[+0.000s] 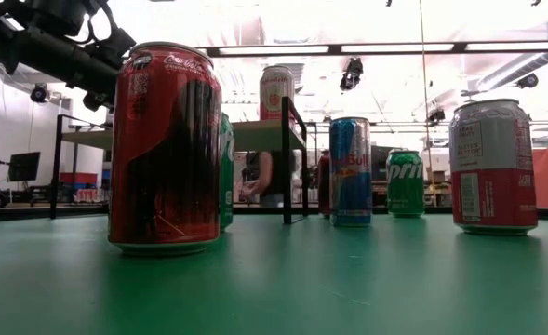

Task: Place canned beverage on shelf
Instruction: Put the red/black soda can on the shelf

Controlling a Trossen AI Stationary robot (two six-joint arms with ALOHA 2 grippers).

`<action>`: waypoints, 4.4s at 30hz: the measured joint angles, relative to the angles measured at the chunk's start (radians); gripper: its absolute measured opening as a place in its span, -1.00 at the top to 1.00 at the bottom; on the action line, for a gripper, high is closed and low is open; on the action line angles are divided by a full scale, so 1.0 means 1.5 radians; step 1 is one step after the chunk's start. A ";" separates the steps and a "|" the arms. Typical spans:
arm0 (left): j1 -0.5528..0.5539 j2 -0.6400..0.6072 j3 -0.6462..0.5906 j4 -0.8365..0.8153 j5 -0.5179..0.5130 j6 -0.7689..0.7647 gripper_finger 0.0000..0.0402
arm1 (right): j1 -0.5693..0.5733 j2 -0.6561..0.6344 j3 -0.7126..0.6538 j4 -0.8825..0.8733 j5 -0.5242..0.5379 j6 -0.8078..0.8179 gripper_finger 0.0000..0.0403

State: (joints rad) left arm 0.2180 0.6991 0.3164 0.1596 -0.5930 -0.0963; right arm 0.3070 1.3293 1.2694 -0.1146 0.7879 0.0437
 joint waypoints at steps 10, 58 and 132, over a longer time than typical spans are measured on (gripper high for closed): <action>0.000 -0.014 0.000 -0.001 0.000 0.001 -0.69 | 0.000 0.000 0.000 0.000 0.000 0.000 -0.78; -0.001 0.050 0.429 -0.507 0.070 -0.064 0.94 | 0.000 0.000 0.000 -0.007 -0.001 -0.026 -0.61; 0.000 0.149 0.501 -0.618 0.054 -0.037 1.00 | 0.000 -0.001 -0.004 -0.031 -0.001 -0.012 -0.61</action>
State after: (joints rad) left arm 0.2180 0.9233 1.0676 -0.7667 -0.5120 -0.1520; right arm 0.3073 1.3285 1.2639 -0.1608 0.7860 0.0250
